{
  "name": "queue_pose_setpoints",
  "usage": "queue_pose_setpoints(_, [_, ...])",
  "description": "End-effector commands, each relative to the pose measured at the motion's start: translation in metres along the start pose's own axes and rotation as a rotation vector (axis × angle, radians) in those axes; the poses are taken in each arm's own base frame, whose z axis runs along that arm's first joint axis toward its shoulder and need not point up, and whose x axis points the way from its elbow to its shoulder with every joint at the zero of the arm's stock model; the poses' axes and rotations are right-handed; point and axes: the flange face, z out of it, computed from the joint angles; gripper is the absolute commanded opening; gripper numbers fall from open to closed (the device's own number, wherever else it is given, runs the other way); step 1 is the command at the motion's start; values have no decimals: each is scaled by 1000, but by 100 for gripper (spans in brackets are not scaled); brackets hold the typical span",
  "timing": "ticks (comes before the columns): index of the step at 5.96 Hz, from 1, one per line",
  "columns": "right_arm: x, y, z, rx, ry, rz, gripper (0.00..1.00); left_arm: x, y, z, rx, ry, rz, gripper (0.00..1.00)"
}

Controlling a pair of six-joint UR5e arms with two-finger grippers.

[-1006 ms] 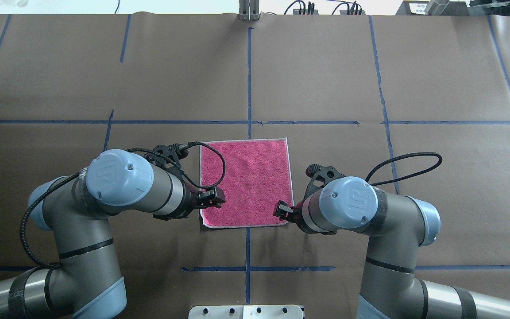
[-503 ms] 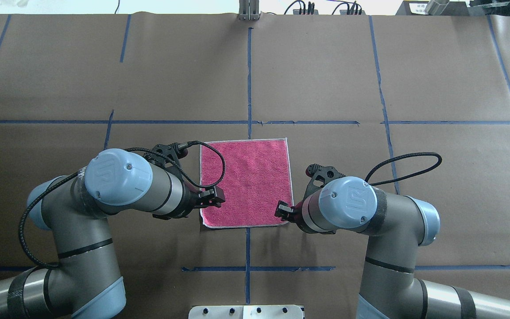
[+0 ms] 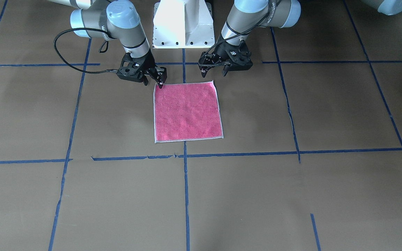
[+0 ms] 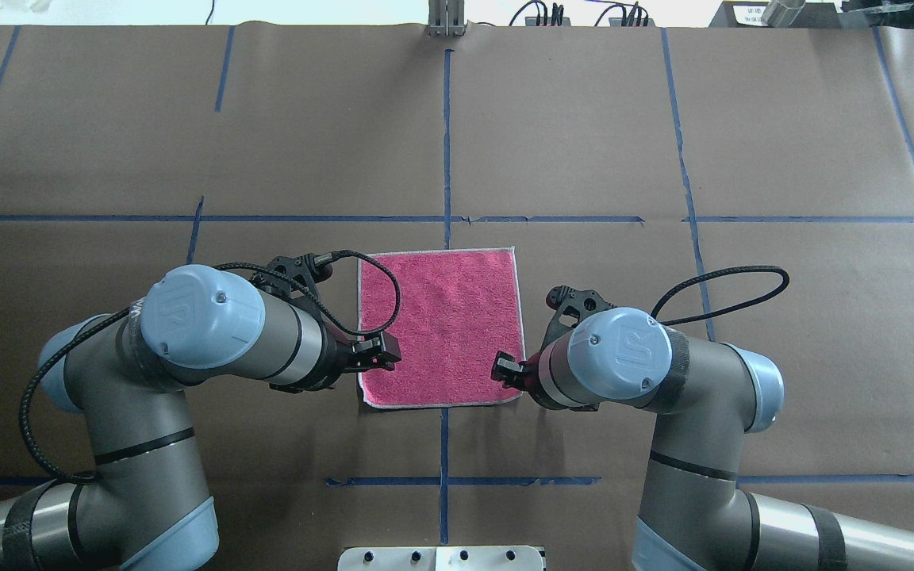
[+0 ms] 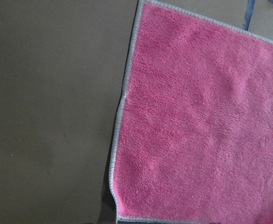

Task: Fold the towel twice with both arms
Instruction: 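Lower both grippers and pinch the towel's near corners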

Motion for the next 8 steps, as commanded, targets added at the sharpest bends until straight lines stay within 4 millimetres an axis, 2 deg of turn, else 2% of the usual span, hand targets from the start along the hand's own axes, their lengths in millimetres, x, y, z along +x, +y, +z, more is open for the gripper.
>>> queue_pose_setpoints(1, [-2,4,1,-5,0,-3,57,0,0,0,0,0,0,86])
queue_pose_setpoints(3, [-16,5,3,-5,-6,-5,52,1,1,-2,0,5,2,86])
queue_pose_setpoints(6, [-9,-2,5,0,5,3,48,1,1,-3,-2,6,3,86])
queue_pose_setpoints(7, [-10,-3,3,2,1,4,43,1,1,-4,-2,8,3,86])
queue_pose_setpoints(8, [-10,-4,1,3,-1,5,27,1,1,-4,-3,7,3,86])
